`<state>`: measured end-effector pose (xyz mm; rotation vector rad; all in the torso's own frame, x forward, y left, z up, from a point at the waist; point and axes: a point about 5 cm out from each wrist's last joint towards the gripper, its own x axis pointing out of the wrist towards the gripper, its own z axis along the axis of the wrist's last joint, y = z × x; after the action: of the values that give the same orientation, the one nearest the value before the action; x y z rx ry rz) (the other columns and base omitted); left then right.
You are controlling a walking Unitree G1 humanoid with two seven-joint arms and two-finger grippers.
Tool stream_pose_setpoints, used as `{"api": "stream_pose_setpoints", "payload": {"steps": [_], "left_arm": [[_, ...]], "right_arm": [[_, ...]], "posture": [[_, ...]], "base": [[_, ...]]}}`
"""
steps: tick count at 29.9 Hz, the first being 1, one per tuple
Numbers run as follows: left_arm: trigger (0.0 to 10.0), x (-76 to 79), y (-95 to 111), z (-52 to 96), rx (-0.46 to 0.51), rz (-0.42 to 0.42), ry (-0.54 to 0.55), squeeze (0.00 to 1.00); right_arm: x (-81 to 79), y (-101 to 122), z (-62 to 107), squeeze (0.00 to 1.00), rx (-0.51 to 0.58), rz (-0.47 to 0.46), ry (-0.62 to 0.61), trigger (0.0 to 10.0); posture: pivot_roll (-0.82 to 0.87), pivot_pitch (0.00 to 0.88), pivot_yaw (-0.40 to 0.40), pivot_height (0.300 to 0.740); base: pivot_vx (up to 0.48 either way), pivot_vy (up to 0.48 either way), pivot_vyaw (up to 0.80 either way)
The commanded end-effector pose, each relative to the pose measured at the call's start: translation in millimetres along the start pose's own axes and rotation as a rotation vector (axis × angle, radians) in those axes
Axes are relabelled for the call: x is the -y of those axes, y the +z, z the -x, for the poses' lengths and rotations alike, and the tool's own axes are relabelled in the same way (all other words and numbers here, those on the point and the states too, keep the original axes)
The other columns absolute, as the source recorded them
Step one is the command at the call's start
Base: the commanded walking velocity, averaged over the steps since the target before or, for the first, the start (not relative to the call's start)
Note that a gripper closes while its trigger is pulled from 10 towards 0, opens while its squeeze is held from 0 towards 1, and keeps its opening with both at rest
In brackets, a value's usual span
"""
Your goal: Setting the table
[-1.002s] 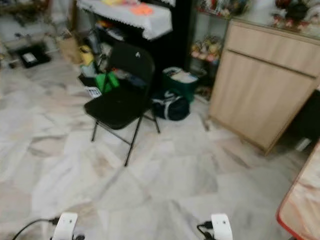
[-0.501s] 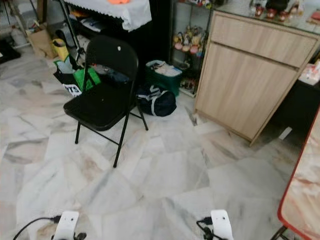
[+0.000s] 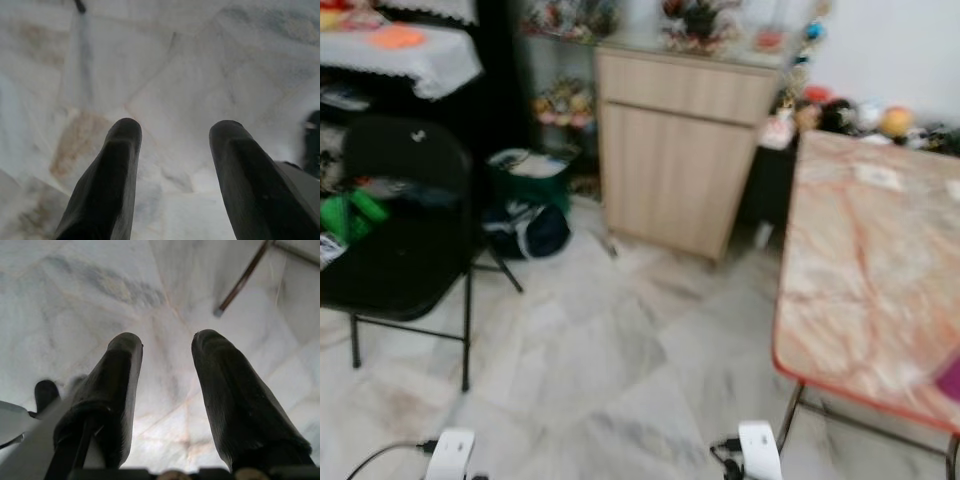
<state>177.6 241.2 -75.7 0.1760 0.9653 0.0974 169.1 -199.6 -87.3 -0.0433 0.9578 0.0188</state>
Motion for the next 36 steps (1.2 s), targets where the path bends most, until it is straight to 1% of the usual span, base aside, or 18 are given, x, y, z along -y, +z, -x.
{"api": "stream_pose_setpoints", "payload": {"steps": [1, 10, 13, 18, 26, 29, 31, 36], "left_arm": [[10.0, 18.6, 16.1, -1.2, 0.109, -0.05, -0.065, 0.0], [10.0, 18.5, 17.8, -1.3, 0.115, -0.053, -0.071, 0.0], [10.0, 19.0, 18.3, -1.4, 0.116, -0.054, -0.073, 0.0], [10.0, 21.8, 19.5, -1.3, 0.127, -0.056, -0.087, 0.0], [10.0, 21.4, 20.1, -1.2, 0.131, -0.072, -0.084, 0.0], [10.0, 21.7, 20.5, -1.3, 0.132, -0.074, -0.083, 0.0], [10.0, 22.3, 21.0, -1.4, 0.133, -0.081, -0.085, 0.0], [10.0, 23.4, 21.8, -1.4, 0.138, -0.098, -0.082, 0.0]], "right_arm": [[-8.9, 3.1, -2.7, 0.0, 0.0, -0.277, -0.007, 10.0], [-9.4, 3.6, -2.9, 0.0, 0.002, -0.28, -0.009, 10.0], [-9.1, 4.3, -3.0, 0.0, 0.004, -0.269, -0.008, 10.0], [-10.0, 5.9, -3.1, 0.0, 0.021, -0.29, 0.009, 10.0], [-9.9, 5.2, -3.2, 0.0, 0.01, -0.284, -0.004, 10.0], [-9.9, 4.7, -3.2, 0.0, 0.001, -0.282, -0.004, 10.0], [-10.1, 5.5, -3.4, 0.0, -0.001, -0.256, 0.009, 10.0], [-9.5, 5.8, -3.5, 0.0, -0.002, -0.253, -0.001, 10.0]], "posture": [[0.15, 0.003, -0.11, 0.74], [0.15, 0.003, -0.108, 0.74], [0.14, 0.005, -0.107, 0.74], [0.14, 0.007, -0.106, 0.74], [0.14, 0.003, -0.105, 0.74], [0.14, 0.005, -0.104, 0.74], [0.14, 0.005, -0.104, 0.74], [0.14, 0.01, -0.103, 0.74]], "base": [[0.0, 0.0, -0.79], [0.0, 0.0, -0.79], [0.0, 0.0, -0.75], [0.0, 0.0, 0.0], [0.0, 0.0, 0.0], [0.0, 0.0, -0.78], [0.0, 0.0, -0.78], [0.0, -0.049, -0.72]]}}
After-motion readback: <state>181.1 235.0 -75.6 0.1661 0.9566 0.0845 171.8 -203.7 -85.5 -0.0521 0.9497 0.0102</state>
